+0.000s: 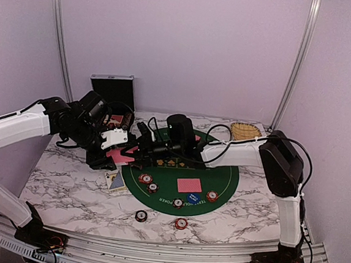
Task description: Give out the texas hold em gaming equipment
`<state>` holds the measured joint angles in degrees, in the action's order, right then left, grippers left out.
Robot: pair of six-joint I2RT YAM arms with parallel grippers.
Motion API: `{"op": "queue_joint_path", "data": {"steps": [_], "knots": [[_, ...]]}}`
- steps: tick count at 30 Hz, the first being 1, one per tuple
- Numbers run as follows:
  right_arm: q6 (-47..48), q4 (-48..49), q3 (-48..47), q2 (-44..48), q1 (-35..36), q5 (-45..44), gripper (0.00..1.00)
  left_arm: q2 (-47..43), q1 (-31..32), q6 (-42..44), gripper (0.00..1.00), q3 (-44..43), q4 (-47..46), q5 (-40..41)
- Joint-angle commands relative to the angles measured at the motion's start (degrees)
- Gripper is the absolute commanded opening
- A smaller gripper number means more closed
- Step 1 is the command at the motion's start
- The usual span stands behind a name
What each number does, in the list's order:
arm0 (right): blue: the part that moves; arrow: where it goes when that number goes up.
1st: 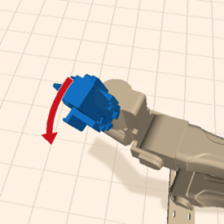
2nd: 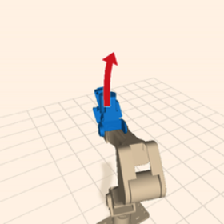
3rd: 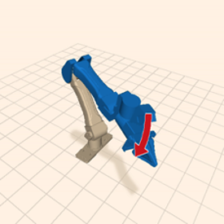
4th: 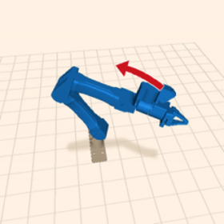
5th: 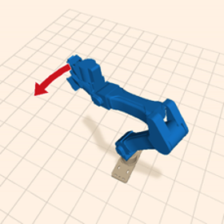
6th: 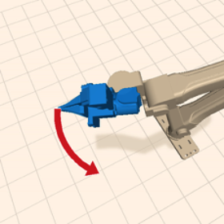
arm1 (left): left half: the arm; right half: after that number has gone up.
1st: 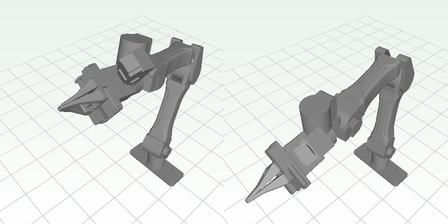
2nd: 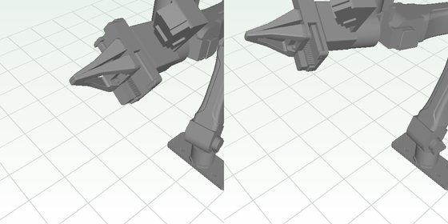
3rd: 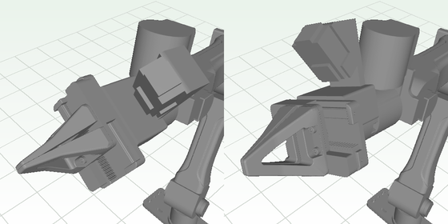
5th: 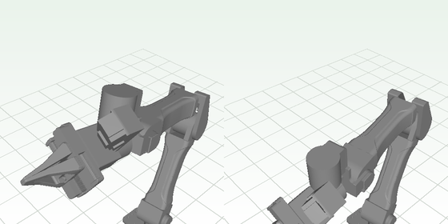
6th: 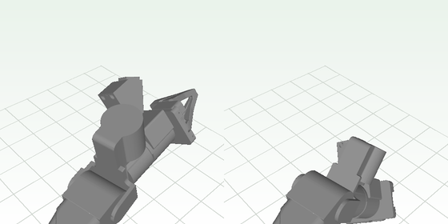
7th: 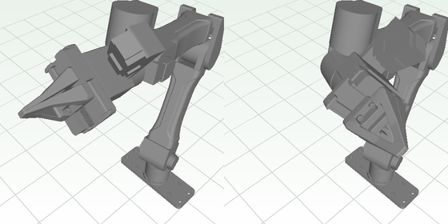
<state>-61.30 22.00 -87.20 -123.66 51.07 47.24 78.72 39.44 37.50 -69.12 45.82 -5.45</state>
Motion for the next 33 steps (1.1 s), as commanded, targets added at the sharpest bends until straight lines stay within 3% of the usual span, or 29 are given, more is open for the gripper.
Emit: {"op": "queue_joint_path", "data": {"steps": [1,8,17,25,33], "knots": [[1.0,-2.6,1.4,3.2,-1.0,-1.7,0.29,-1.3,0.0,0.0,0.00,-0.3,-0.2,-0.3],[1.2,-2.9,3.3,6.1,-1.8,-2.0,0.15,-1.2,0.0,0.0,0.00,-0.3,-0.2,-0.4],[0.9,-2.7,4.6,8.1,-2.2,-2.1,0.06,-1.2,0.0,0.0,0.00,-0.2,-0.2,-0.2],[0.5,-2.6,7.2,11.2,-3.7,-2.1,0.00,-1.2,0.0,0.0,0.00,0.0,-0.2,0.1],[2.5,-4.5,15.8,17.8,-8.1,-2.5,0.00,-1.2,0.0,0.1,0.00,0.3,-0.2,0.2]]}}
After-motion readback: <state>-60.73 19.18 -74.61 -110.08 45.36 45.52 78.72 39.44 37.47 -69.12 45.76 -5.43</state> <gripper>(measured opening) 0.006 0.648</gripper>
